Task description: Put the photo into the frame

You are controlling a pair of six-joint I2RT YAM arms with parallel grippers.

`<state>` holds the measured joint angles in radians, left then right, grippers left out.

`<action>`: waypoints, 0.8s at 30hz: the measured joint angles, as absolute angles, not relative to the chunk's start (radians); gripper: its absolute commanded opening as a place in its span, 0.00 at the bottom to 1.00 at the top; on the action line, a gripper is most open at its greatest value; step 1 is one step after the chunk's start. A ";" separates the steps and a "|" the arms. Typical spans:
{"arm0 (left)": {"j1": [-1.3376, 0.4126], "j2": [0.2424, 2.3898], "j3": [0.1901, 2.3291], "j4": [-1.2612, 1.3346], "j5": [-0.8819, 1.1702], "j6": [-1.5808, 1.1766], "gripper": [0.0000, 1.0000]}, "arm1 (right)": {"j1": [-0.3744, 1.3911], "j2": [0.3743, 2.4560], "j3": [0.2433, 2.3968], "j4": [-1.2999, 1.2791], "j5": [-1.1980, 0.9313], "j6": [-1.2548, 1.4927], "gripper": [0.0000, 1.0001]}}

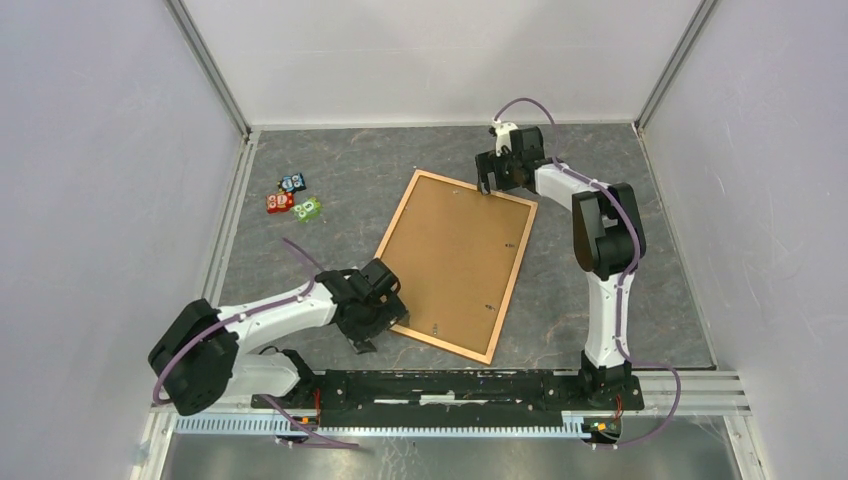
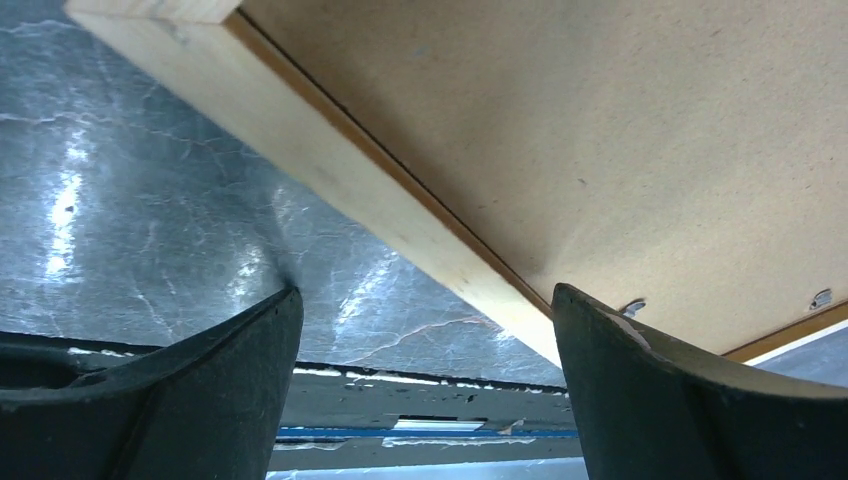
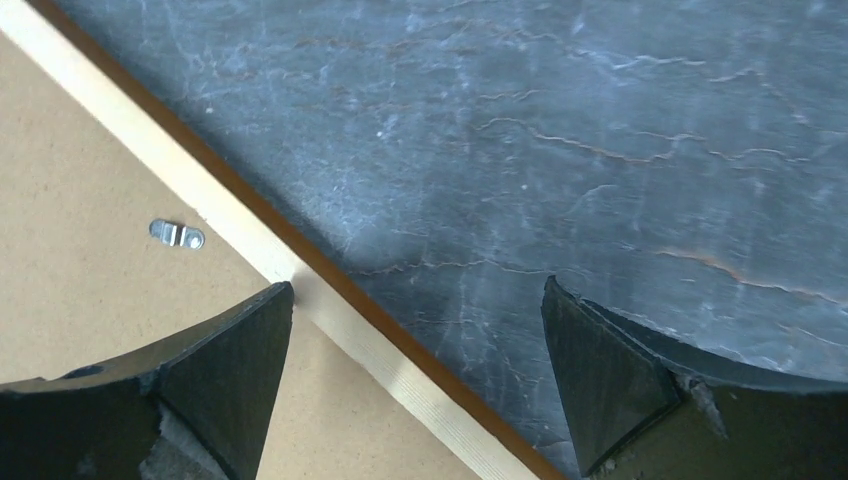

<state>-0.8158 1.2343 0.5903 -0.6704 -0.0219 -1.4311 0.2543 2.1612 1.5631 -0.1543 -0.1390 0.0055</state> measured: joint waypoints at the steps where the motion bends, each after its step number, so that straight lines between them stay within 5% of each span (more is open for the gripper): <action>1: -0.816 1.246 0.598 -0.670 -0.023 -1.431 1.00 | 0.254 2.172 1.565 -0.158 -0.148 0.012 0.95; 12: -0.638 1.463 0.749 -0.636 0.067 -1.318 0.97 | 0.241 2.101 1.388 -0.051 -0.230 0.066 0.49; 24: -0.384 1.812 1.171 -0.702 -0.079 -0.860 1.00 | 0.194 1.553 0.667 0.153 0.004 0.157 0.30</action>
<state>-0.3840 1.8122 1.1709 -0.7025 -0.0788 -0.8604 0.1944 1.5532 0.6674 0.1532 0.0040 0.1570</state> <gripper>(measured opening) 0.998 0.367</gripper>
